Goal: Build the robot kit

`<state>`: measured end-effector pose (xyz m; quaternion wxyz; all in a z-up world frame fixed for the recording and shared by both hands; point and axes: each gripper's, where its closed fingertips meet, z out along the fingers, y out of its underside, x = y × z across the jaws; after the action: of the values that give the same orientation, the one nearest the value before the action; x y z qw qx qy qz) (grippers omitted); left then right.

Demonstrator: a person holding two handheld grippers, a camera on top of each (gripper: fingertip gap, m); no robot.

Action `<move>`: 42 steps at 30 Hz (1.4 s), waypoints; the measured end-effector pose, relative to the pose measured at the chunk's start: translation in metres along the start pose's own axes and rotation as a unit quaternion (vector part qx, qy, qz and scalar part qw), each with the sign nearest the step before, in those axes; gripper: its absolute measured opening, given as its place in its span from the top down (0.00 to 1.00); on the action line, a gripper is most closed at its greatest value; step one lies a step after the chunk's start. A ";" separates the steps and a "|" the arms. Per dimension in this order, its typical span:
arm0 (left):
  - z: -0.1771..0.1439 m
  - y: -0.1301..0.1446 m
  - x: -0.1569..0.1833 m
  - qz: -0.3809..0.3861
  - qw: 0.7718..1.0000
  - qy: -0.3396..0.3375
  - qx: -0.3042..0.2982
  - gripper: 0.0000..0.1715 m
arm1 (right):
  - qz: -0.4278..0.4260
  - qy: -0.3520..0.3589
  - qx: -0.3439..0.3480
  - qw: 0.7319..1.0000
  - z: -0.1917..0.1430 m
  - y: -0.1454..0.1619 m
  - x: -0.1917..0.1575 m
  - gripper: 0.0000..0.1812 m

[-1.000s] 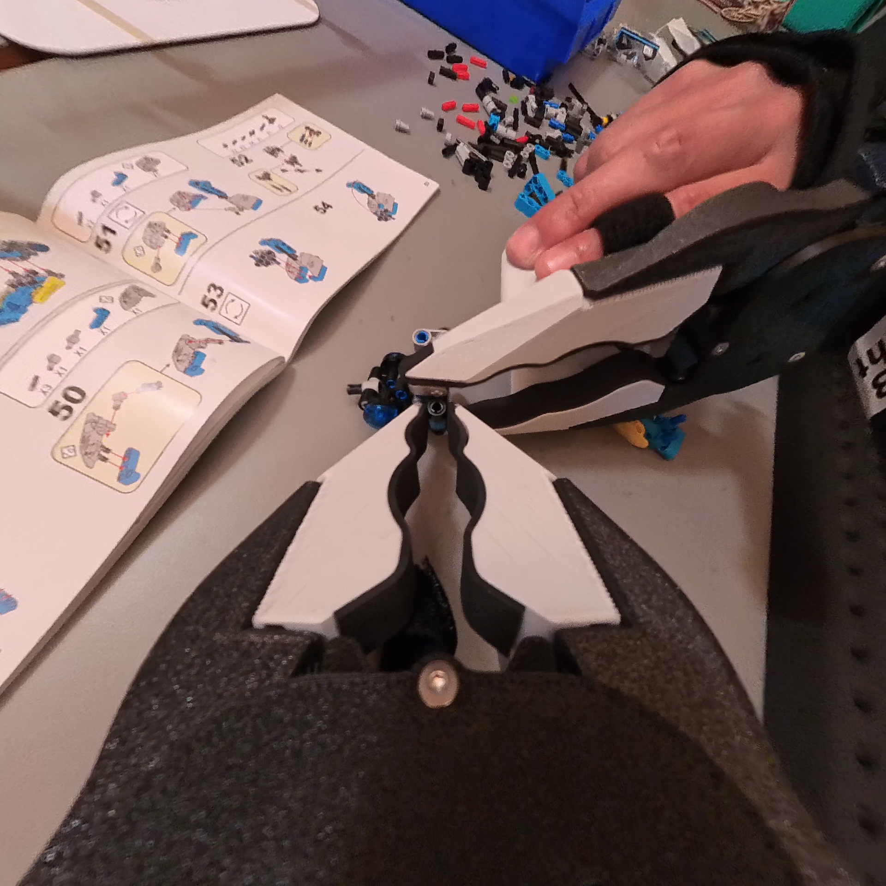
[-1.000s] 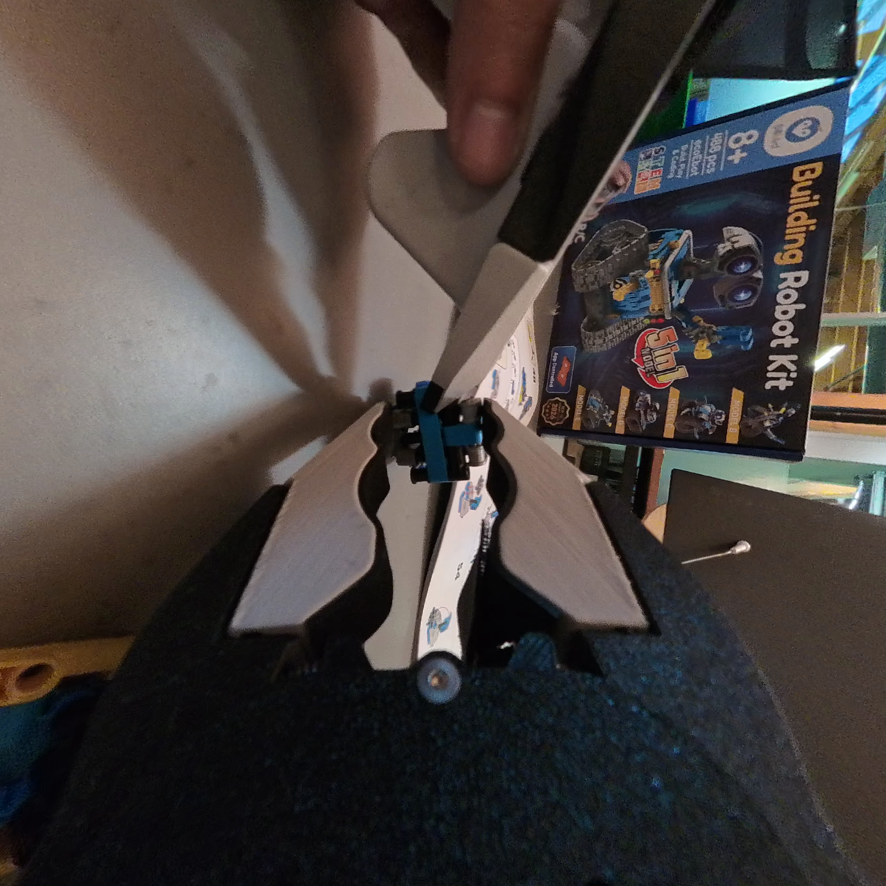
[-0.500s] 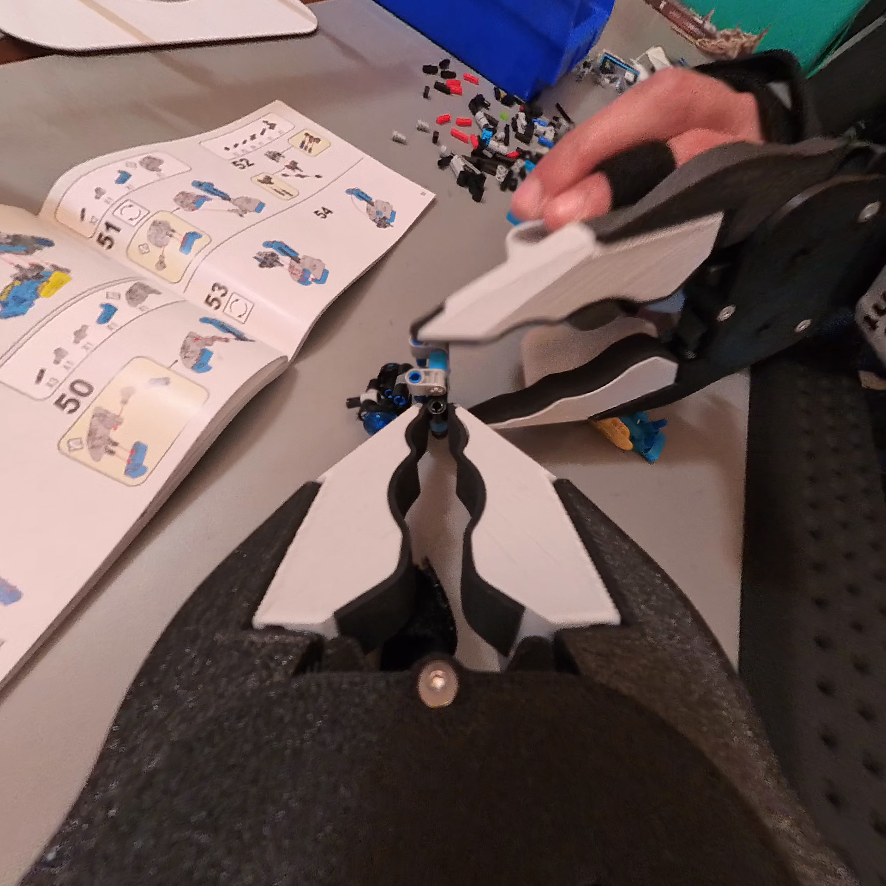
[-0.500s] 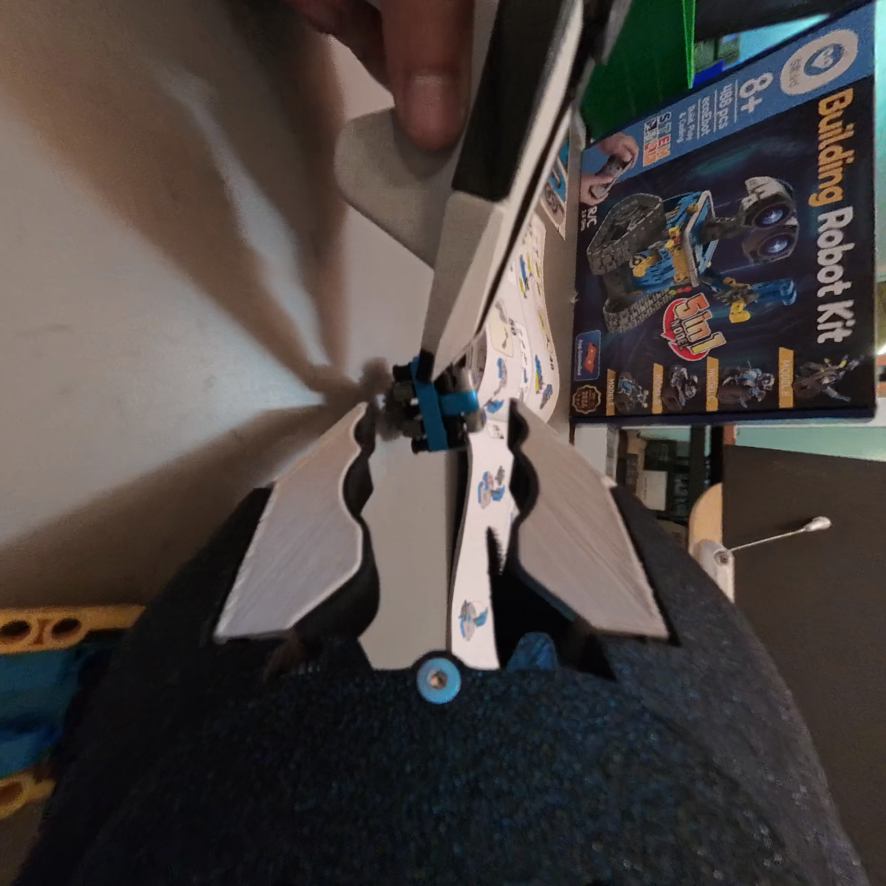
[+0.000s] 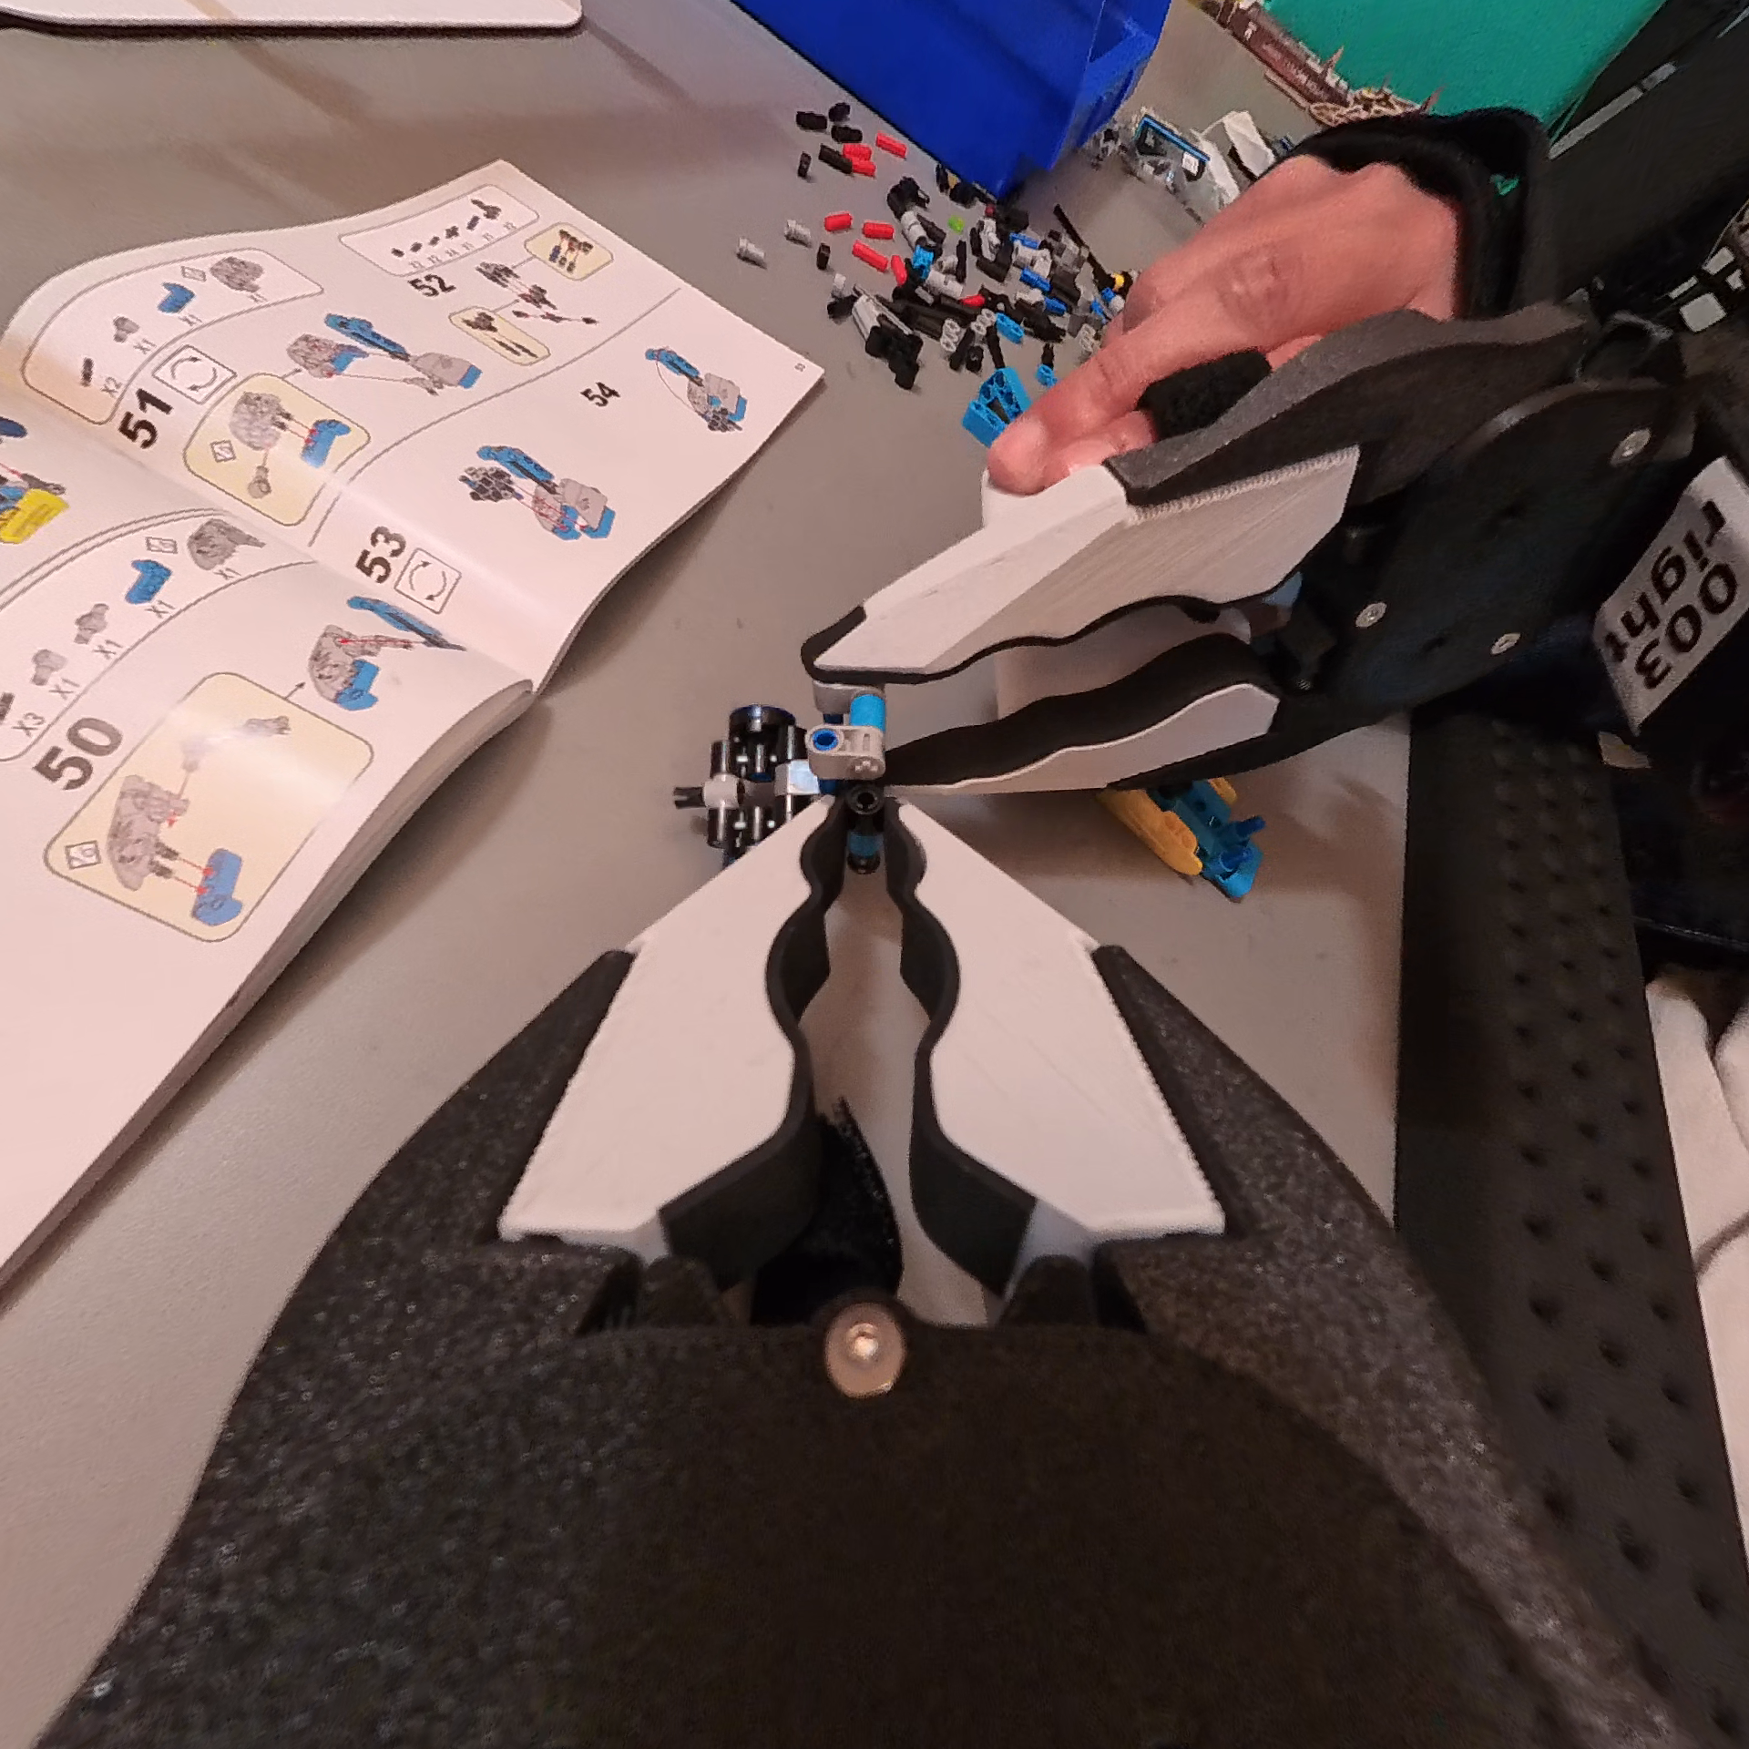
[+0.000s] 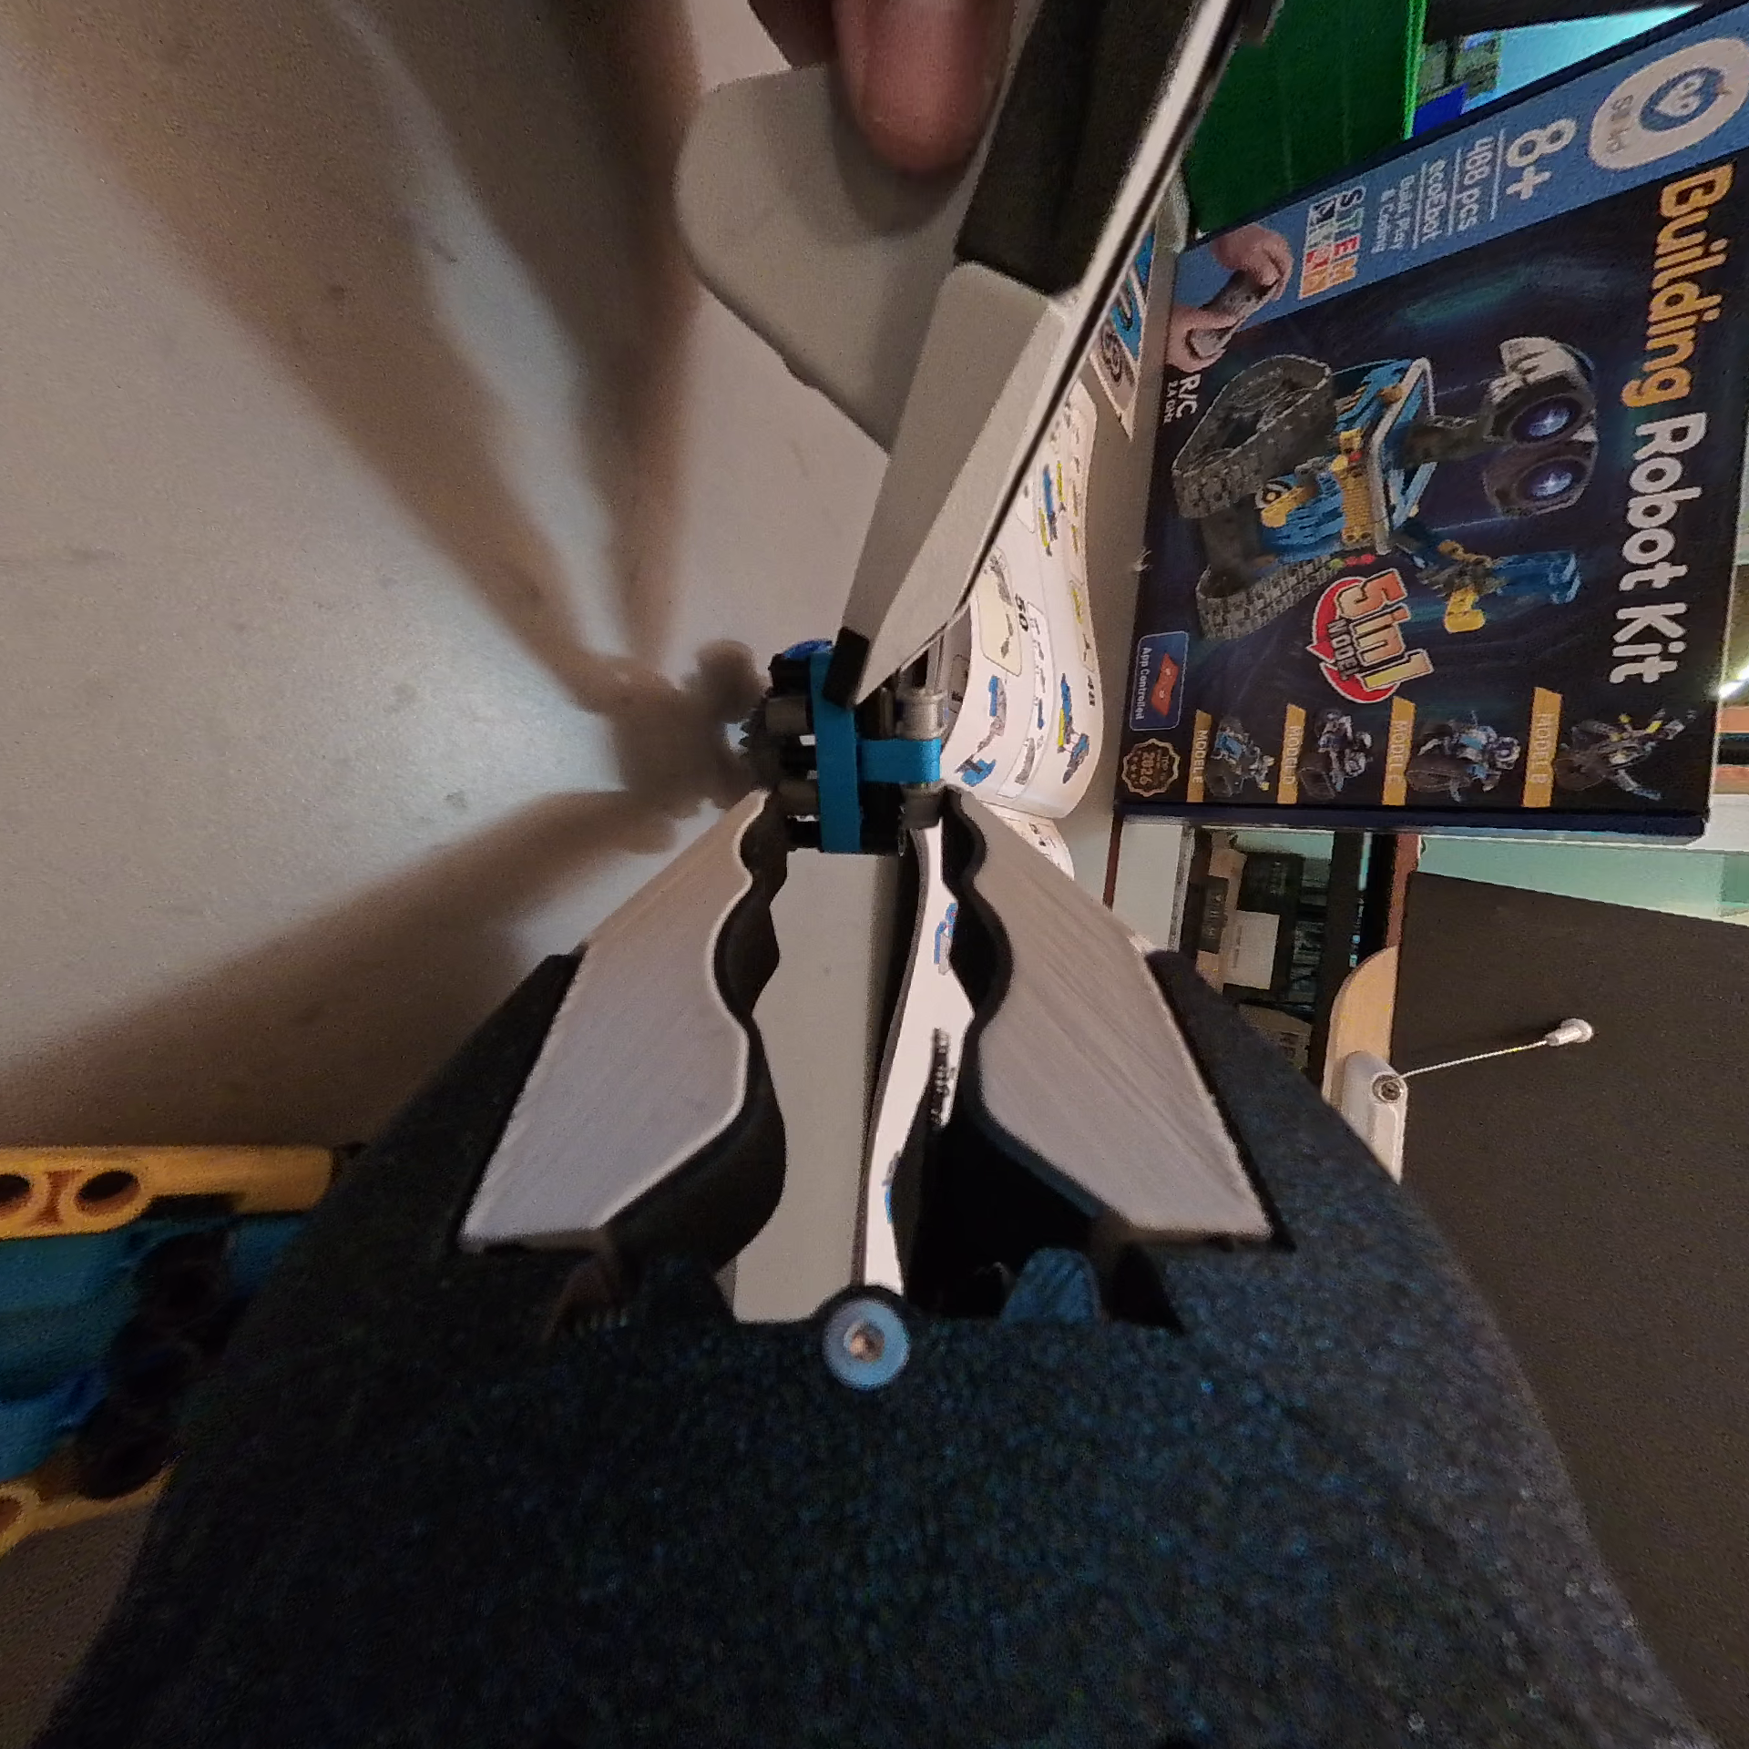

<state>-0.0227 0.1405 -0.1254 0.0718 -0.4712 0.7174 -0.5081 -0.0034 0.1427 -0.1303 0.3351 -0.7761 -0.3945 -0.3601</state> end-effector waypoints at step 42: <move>0.017 -0.019 0.070 0.105 0.983 0.149 0.030 0.96 | 0.550 -0.285 0.186 0.763 -0.103 0.032 -0.020 0.77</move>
<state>-0.0398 0.0763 -0.0918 0.0309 -0.3100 0.7500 -0.5835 -0.0152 0.0379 -0.1014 0.4854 -0.8494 -0.0368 0.2036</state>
